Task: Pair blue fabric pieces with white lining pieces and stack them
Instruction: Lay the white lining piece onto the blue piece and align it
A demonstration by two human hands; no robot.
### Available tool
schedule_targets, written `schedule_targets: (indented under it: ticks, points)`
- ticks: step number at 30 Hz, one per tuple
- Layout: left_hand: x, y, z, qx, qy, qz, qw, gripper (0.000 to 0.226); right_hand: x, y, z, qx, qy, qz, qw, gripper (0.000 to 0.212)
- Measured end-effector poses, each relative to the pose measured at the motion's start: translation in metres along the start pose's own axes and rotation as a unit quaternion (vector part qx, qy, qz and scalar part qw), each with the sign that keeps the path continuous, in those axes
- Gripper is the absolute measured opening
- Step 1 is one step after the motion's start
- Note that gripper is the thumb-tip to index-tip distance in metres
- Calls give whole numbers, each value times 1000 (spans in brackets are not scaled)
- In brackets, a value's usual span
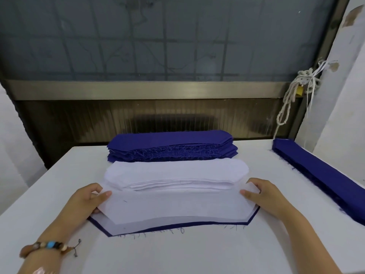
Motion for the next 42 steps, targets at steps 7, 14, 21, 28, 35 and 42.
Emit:
schedule_targets:
  ticks: [7,14,21,28,35,42]
  points:
    - [0,-7,-3,-8,85,40,996,27,-1,-1,3,-7,20,-16,1000,14]
    - [2,-10,-4,24,106,59,992,20,-2,-2,6,-19,-6,-4,1000,21]
    - [2,-11,-4,21,128,78,988,27,-1,0,9,-36,-27,-1,999,20]
    - [1,-13,-3,-26,86,79,993,20,0,-1,10,-55,-32,-19,998,13]
    - [1,-14,-2,-18,111,68,991,26,4,-4,10,-54,-62,-25,996,14]
    - [2,-13,-1,-31,110,71,991,25,3,-4,12,-61,-64,-30,996,15]
Point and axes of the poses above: each hand's wrist, its own y-axis towards the middle knuckle, its own z-axis out of the palm, x = y × z, the point moved 1 cm from there along y, towards the middle knuckle, and after that the axes turned 4 degrees about x, right-handed, at the moved point
